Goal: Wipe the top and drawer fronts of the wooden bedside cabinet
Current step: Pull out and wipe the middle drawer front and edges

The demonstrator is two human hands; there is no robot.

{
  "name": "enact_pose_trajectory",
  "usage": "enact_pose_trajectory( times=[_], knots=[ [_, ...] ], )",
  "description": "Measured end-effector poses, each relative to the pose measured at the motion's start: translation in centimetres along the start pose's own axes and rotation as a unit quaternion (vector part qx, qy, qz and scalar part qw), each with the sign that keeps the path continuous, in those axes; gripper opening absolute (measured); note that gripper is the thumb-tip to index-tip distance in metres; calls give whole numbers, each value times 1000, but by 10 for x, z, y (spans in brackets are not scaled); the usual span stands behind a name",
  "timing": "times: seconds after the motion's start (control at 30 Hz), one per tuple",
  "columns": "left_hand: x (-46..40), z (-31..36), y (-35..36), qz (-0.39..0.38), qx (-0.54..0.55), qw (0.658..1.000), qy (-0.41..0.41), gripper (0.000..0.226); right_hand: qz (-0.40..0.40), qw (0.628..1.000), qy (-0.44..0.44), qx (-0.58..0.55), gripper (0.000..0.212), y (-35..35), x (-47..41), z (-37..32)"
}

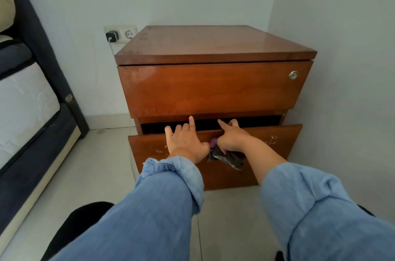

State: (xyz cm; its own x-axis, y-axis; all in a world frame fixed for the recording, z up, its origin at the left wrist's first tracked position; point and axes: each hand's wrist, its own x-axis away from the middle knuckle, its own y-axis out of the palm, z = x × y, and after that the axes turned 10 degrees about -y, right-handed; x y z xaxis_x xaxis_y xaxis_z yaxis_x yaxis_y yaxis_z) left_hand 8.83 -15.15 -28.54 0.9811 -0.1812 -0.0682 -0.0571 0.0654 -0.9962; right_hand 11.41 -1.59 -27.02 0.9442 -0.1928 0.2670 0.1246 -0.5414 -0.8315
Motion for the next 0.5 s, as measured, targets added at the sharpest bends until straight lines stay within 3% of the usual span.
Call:
enact_pose_trajectory(
  times=[0.23,0.4,0.5],
  knots=[
    [12,35,-8,-24,33,996,75,75,112,982,-11,-154,58,-56,35,18],
    [21,71,-8,-60,52,983,163,75,263,949,22,-173,39,-99,43,68],
    [23,80,2,-65,47,981,178,80,336,925,47,-172,45,-107,35,105]
  ],
)
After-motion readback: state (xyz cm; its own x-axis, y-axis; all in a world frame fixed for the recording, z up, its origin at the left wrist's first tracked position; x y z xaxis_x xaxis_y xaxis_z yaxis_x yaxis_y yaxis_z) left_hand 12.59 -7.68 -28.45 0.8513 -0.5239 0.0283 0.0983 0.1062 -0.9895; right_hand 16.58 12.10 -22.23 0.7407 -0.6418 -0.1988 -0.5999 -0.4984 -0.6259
